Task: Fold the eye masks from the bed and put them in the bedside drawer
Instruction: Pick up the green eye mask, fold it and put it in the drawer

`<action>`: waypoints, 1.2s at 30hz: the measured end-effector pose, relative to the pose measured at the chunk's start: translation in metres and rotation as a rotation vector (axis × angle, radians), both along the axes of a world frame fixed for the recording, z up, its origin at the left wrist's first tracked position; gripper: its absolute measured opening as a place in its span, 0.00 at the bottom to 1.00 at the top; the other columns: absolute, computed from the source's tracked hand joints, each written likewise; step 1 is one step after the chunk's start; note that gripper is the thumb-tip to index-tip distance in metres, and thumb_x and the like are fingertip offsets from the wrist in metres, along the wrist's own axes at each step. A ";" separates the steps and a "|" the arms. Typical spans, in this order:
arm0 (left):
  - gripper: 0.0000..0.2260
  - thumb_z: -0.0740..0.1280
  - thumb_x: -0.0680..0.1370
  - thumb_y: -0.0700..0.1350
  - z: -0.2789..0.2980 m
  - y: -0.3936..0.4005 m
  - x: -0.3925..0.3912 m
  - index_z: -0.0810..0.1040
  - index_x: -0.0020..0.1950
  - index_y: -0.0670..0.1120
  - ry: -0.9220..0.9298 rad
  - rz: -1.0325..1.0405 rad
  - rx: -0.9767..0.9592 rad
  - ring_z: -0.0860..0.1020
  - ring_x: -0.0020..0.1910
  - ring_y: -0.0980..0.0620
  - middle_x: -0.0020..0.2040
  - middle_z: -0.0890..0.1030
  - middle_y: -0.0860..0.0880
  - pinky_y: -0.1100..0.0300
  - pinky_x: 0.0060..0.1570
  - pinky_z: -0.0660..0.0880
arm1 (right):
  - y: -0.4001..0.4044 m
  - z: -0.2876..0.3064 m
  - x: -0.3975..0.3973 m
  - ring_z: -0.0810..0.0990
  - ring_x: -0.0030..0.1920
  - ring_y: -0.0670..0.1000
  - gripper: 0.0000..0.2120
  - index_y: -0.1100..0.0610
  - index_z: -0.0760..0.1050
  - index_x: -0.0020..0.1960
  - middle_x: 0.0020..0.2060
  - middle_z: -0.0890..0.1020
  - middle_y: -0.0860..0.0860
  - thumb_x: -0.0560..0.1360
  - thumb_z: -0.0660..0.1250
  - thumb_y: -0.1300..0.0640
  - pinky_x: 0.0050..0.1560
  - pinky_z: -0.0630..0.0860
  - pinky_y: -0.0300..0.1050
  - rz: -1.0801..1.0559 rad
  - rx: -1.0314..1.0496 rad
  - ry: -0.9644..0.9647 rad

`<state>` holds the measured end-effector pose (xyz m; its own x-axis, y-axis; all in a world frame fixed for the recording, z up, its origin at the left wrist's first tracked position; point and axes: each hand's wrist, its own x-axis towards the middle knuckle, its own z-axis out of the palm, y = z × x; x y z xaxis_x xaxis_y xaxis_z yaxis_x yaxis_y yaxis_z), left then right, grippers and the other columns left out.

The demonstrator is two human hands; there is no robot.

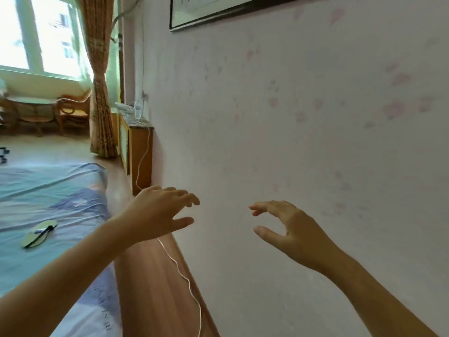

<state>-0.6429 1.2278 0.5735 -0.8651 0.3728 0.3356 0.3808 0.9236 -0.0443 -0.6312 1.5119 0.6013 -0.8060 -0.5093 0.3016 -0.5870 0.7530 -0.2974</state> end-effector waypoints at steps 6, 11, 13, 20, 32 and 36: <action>0.19 0.62 0.77 0.59 -0.016 -0.050 -0.053 0.69 0.67 0.58 -0.017 0.210 0.006 0.76 0.58 0.59 0.62 0.77 0.59 0.62 0.56 0.69 | -0.056 -0.017 -0.118 0.71 0.60 0.35 0.18 0.40 0.70 0.65 0.57 0.77 0.35 0.75 0.65 0.46 0.54 0.62 0.24 0.204 0.013 -0.015; 0.19 0.62 0.77 0.59 -0.032 -0.105 -0.113 0.70 0.67 0.57 -0.007 0.347 -0.001 0.77 0.57 0.57 0.60 0.78 0.57 0.65 0.50 0.66 | -0.126 -0.030 -0.212 0.73 0.59 0.39 0.19 0.43 0.70 0.66 0.58 0.78 0.39 0.76 0.65 0.47 0.59 0.67 0.34 0.343 0.042 -0.006; 0.18 0.63 0.77 0.58 -0.037 -0.122 -0.136 0.70 0.66 0.56 -0.023 0.395 0.013 0.77 0.56 0.57 0.60 0.78 0.56 0.64 0.50 0.66 | -0.152 -0.033 -0.245 0.73 0.58 0.38 0.19 0.44 0.70 0.66 0.57 0.78 0.39 0.76 0.65 0.47 0.59 0.68 0.34 0.395 0.065 0.006; 0.18 0.63 0.77 0.59 -0.043 -0.181 -0.200 0.71 0.65 0.57 -0.045 0.527 0.033 0.78 0.55 0.56 0.60 0.78 0.57 0.63 0.50 0.68 | -0.226 -0.035 -0.342 0.72 0.57 0.37 0.20 0.45 0.70 0.67 0.58 0.79 0.41 0.75 0.66 0.46 0.58 0.67 0.33 0.534 0.110 0.004; 0.19 0.62 0.77 0.60 -0.074 -0.318 -0.303 0.70 0.66 0.58 -0.099 0.822 0.058 0.77 0.57 0.56 0.60 0.78 0.59 0.62 0.50 0.66 | -0.418 -0.077 -0.519 0.72 0.53 0.35 0.19 0.44 0.70 0.66 0.55 0.75 0.37 0.76 0.65 0.47 0.56 0.71 0.34 0.874 0.168 -0.025; 0.18 0.62 0.77 0.59 -0.089 -0.367 -0.345 0.70 0.66 0.58 -0.154 0.954 0.103 0.76 0.57 0.55 0.61 0.78 0.59 0.61 0.50 0.68 | -0.495 -0.084 -0.583 0.71 0.51 0.33 0.19 0.42 0.70 0.65 0.54 0.75 0.36 0.75 0.64 0.45 0.55 0.72 0.36 1.012 0.174 -0.068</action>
